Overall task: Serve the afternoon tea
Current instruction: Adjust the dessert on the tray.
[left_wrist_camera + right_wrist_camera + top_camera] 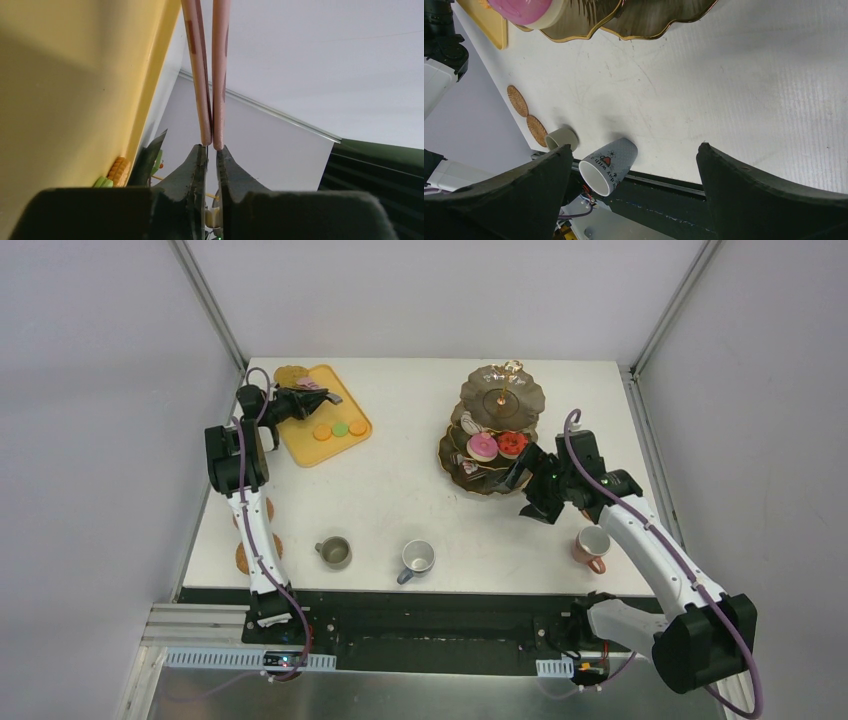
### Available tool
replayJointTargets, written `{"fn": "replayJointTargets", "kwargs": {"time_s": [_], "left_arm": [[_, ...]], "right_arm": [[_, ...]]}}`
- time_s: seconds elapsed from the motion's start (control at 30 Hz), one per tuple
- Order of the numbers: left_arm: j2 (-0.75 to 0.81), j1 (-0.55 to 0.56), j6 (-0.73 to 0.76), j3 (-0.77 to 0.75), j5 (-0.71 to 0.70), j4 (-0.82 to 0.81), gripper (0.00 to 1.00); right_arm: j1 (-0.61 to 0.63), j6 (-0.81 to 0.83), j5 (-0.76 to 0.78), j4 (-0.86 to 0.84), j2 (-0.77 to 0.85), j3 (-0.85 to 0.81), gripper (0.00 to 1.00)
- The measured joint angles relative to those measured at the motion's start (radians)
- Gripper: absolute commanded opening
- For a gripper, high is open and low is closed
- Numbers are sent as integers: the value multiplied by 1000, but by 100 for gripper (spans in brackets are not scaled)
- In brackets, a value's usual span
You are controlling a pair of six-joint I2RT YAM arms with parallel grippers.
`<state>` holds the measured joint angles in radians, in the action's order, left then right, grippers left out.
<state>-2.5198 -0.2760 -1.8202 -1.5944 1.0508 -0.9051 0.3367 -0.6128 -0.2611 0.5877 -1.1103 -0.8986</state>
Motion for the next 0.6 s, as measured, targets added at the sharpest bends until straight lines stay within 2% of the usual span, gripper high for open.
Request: {"fn": "replayJointTargets", "kwargs": {"time_s": [0.23, 0.6], "left_arm": [[15, 1, -7, 56, -14, -69, 0], [209, 2, -37, 286, -16, -82, 0]], "right_arm": [[-14, 3, -2, -1, 0, 0, 99], [-26, 19, -20, -2, 2, 0, 99]]}}
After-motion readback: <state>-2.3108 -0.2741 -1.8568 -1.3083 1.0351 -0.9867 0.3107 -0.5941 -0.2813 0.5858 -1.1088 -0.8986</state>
